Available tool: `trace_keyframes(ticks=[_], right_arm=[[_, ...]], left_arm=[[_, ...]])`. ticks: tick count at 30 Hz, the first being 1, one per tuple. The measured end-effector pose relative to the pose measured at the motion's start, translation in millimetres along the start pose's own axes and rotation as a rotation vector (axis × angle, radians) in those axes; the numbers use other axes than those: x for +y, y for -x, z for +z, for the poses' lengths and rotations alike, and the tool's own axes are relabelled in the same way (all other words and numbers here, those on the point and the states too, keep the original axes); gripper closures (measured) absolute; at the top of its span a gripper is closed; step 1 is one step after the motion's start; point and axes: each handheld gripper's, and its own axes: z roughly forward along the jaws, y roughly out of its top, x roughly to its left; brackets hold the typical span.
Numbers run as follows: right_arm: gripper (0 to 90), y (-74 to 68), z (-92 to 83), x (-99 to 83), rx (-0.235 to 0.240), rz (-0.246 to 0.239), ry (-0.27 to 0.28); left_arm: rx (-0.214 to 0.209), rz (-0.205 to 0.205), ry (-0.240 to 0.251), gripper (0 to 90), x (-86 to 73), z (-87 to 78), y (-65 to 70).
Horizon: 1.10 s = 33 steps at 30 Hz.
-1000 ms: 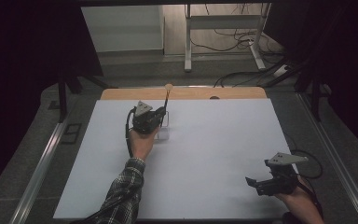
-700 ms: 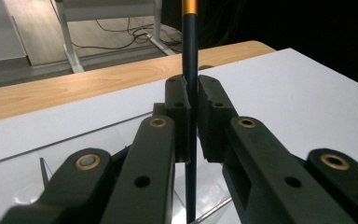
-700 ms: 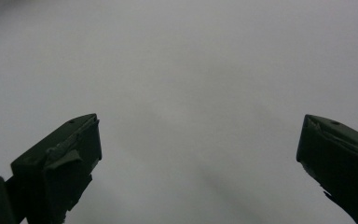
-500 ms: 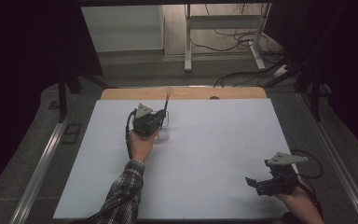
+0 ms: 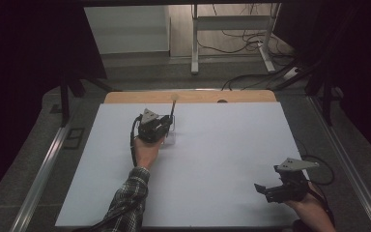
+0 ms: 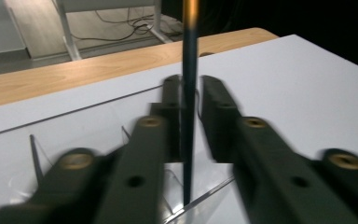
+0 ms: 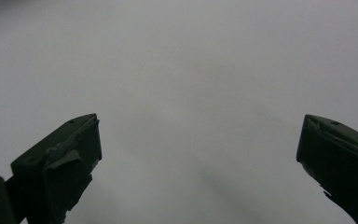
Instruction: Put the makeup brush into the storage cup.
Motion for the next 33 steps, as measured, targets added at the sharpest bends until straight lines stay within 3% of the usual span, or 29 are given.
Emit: trace_keyframes(ticks=[5,18,33], right_arm=[[0.3,-0.3,0.1,0.1,-0.002,-0.002,-0.001],[0.3,-0.2,-0.1,0.2,-0.002,-0.002,0.0],[0.3,-0.2,0.0,0.2,-0.002,-0.001,-0.001]], left_arm=[[-0.002,0.016,-0.002,62.2,3.4,-1.6,1.2],[-0.004,-0.011,-0.011,51.2,7.0,-3.2,-0.6],[-0.012,-0.029,-0.044,45.8,13.1,-7.4,-1.4]])
